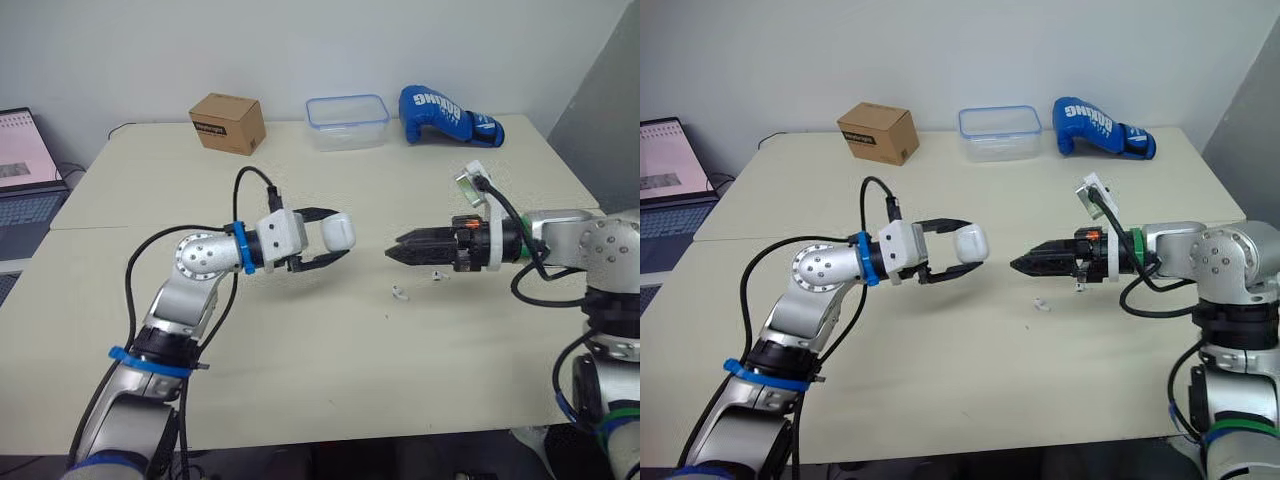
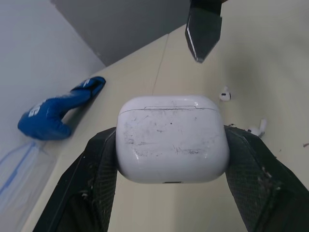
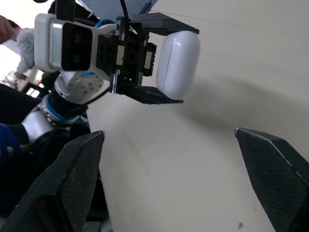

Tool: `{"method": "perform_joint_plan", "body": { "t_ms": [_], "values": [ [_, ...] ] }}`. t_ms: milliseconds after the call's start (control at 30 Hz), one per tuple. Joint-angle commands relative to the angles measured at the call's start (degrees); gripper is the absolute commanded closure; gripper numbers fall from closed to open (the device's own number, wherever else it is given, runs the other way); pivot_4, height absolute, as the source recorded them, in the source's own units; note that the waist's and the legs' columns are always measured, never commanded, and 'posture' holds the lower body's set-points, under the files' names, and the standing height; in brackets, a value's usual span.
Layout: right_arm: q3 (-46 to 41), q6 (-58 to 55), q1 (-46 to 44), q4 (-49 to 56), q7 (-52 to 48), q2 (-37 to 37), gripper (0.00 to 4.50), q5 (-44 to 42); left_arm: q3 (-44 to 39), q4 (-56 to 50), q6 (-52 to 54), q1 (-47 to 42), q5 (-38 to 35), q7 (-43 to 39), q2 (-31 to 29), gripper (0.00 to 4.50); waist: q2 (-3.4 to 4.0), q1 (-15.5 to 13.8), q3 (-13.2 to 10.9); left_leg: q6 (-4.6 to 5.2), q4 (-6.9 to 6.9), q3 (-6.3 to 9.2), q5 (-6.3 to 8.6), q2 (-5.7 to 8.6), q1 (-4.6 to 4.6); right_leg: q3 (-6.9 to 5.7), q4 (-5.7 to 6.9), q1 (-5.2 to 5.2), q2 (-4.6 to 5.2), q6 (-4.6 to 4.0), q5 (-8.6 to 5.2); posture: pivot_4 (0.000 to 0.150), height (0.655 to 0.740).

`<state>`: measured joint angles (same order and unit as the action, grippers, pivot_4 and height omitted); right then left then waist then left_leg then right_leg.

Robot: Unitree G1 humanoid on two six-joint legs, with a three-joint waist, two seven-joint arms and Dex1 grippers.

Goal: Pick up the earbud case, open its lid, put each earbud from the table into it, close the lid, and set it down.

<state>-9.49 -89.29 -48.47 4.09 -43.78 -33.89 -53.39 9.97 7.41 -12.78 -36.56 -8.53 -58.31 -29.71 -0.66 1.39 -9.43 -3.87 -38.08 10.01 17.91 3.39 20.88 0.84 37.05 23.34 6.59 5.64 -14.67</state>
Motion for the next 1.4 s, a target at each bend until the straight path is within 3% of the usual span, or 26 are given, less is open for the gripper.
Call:
{"method": "perform_joint_plan", "body": {
  "t_ms": [33, 700, 1167, 1267, 1333, 1400],
  "values": [
    [-4.0, -3.2, -1.7, -1.7, 4.5, 1.4, 0.00, -4.1, 1.1, -0.4, -2.8, -2.9, 0.0, -1.8, 1.1, 1.72, 0.00, 0.0, 0.0, 0.00, 0.00, 0.01, 0.00, 0.00, 0.00, 0.00, -0.01, 0.00, 0.00, 0.00, 0.00, 0.150, 0.7307],
    [-5.1, -3.0, -2.3, -8.9, 31.8, 6.1, 0.00, -32.4, 2.9, -0.8, -4.0, -7.1, 2.0, -1.0, 5.7, 1.72, 0.01, 0.4, 0.0, 0.01, -0.02, 0.04, 0.00, 0.02, 0.01, 0.00, 0.04, 0.04, 0.00, 0.00, 0.00, 0.150, 0.7307],
    [1.9, 5.7, 0.9, -8.6, 44.2, 0.9, 0.00, -50.4, 2.8, 0.4, -4.7, -7.7, 2.3, -1.6, 4.9, 1.72, 0.01, 0.5, 0.0, 0.02, -0.01, 0.04, -0.01, 0.01, 0.02, 0.00, 0.05, 0.03, 0.00, 0.01, 0.00, 0.150, 0.7307],
    [3.8, 8.0, 1.2, -8.3, 45.7, -0.6, 0.56, -53.2, 2.8, 0.3, -4.6, -7.8, 2.2, -1.5, 4.9, 1.72, 0.01, 0.5, 0.0, 0.02, -0.02, 0.05, -0.01, 0.01, 0.03, 0.00, 0.03, 0.03, 0.00, 0.01, 0.00, 0.150, 0.7307],
    [5.0, 9.3, 1.3, -8.1, 46.2, -1.4, 1.25, -54.6, 2.8, 0.3, -4.6, -7.8, 2.2, -1.5, 4.9, 1.72, 0.00, 0.5, 0.0, 0.02, -0.02, 0.04, -0.01, 0.02, 0.03, 0.01, 0.02, 0.03, 0.00, 0.01, 0.00, 0.150, 0.7307],
    [6.1, 10.5, 1.4, -7.9, 46.7, -2.2, 1.25, -55.9, 2.8, 0.1, -4.4, -7.8, 2.2, -1.5, 4.9, 1.72, 0.01, 0.5, 0.0, 0.02, -0.02, 0.04, -0.01, 0.01, 0.03, 0.01, 0.03, 0.03, 0.00, 0.01, 0.00, 0.150, 0.7307]
  ]
}}
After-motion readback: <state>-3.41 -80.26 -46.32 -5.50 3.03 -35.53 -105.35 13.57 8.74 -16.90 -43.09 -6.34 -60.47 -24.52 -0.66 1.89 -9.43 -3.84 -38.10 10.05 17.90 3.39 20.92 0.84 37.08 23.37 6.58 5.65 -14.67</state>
